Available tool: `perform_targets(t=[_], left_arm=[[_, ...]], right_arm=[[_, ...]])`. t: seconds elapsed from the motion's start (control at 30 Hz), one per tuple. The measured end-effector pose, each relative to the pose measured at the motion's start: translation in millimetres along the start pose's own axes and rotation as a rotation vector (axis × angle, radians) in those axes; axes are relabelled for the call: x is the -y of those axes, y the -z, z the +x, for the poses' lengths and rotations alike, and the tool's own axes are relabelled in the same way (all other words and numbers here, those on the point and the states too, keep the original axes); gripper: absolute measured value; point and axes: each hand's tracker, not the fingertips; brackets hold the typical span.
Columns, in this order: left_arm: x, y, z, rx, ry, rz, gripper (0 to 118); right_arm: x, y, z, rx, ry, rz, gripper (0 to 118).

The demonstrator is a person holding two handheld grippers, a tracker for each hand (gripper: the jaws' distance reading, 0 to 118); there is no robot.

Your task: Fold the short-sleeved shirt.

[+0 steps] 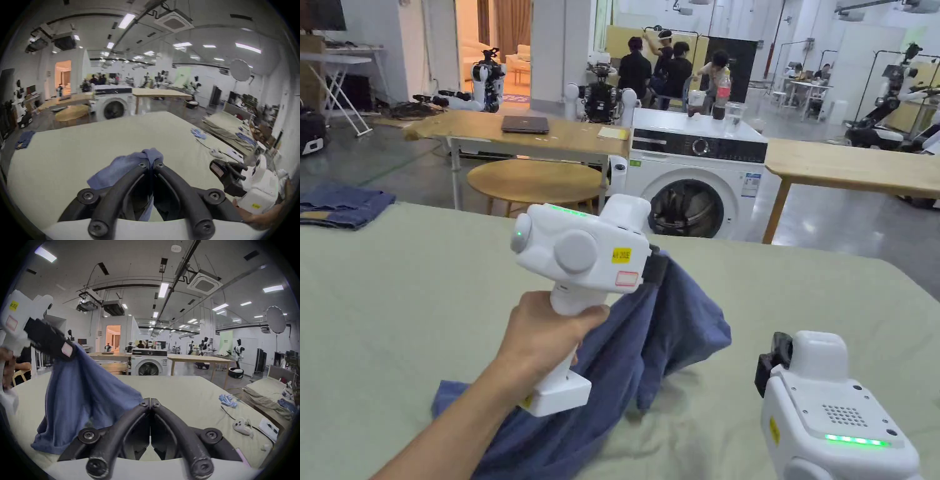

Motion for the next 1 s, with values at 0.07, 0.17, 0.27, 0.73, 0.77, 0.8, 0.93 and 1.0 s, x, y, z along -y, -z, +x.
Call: perform_targets(t=[0.07, 0.17, 0.27, 0.73, 0.77, 0.8, 0.93, 1.0], left_arm=[[12, 26, 16, 0.032, 0.023, -0.049, 0], [38, 53, 30, 0.075, -0.004, -0.109, 0], [64, 70, 38, 0.104, -0.038, -0.146, 0], [80, 19, 14, -0.018, -0.097, -0.034, 67], [82, 8, 9, -0.039, -0.117, -0.005, 67], [85, -4, 4, -0.055, -0.134, 0.029, 67], [109, -43, -13, -0.153, -0.177, 0.128, 32], [124, -57, -20, -0.218, -0.181, 0.13, 2]], right_arm=[[3, -4, 13, 0.028, 0.005, -0.006, 0], [9, -5, 29, 0.061, 0.012, -0.023, 0], [15, -5, 39, 0.076, 0.033, -0.047, 0], [13, 2, 19, 0.026, 0.042, -0.053, 0], [11, 2, 16, 0.02, 0.044, -0.049, 0], [10, 3, 14, 0.011, 0.047, -0.045, 0], [4, 4, 2, -0.012, 0.052, -0.032, 0], [1, 5, -5, -0.02, 0.052, -0.026, 0]])
